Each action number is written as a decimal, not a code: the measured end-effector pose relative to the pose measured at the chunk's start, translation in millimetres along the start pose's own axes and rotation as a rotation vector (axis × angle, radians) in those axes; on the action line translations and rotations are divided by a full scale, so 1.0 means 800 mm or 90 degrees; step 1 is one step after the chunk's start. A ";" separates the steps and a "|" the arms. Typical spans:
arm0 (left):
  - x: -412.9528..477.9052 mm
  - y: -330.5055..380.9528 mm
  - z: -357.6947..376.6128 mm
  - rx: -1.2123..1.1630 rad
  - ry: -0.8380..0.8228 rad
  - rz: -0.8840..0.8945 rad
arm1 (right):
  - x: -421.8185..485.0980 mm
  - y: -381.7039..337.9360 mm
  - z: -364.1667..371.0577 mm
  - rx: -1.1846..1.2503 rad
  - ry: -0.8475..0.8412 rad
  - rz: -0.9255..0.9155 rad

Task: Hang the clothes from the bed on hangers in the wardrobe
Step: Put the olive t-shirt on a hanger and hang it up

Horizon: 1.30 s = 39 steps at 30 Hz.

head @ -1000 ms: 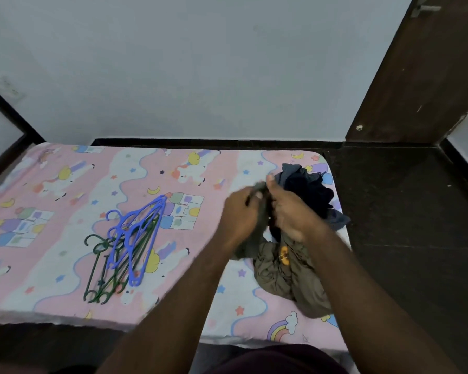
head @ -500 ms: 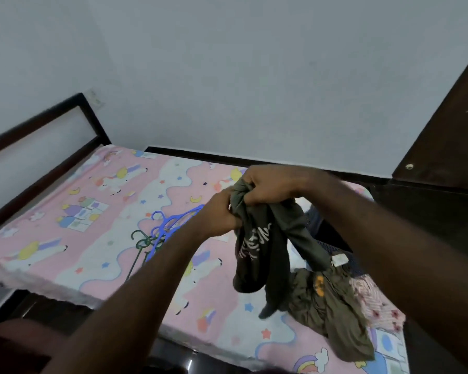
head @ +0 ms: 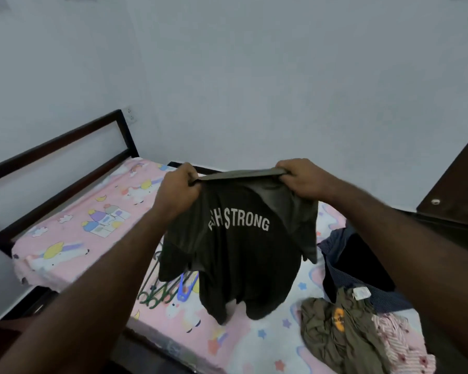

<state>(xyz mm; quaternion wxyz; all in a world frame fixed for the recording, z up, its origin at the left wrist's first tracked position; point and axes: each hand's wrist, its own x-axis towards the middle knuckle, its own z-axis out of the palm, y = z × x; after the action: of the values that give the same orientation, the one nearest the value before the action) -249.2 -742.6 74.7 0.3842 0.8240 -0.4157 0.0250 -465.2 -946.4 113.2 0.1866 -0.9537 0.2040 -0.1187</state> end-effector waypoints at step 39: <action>-0.002 0.006 0.004 0.309 -0.010 -0.103 | 0.016 0.012 0.014 -0.079 0.110 0.180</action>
<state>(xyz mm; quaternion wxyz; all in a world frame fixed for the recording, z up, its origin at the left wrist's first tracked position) -254.5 -745.1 75.1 0.1730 0.9228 -0.3331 0.0868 -453.5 -956.4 101.1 0.1243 -0.9112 0.3586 -0.1602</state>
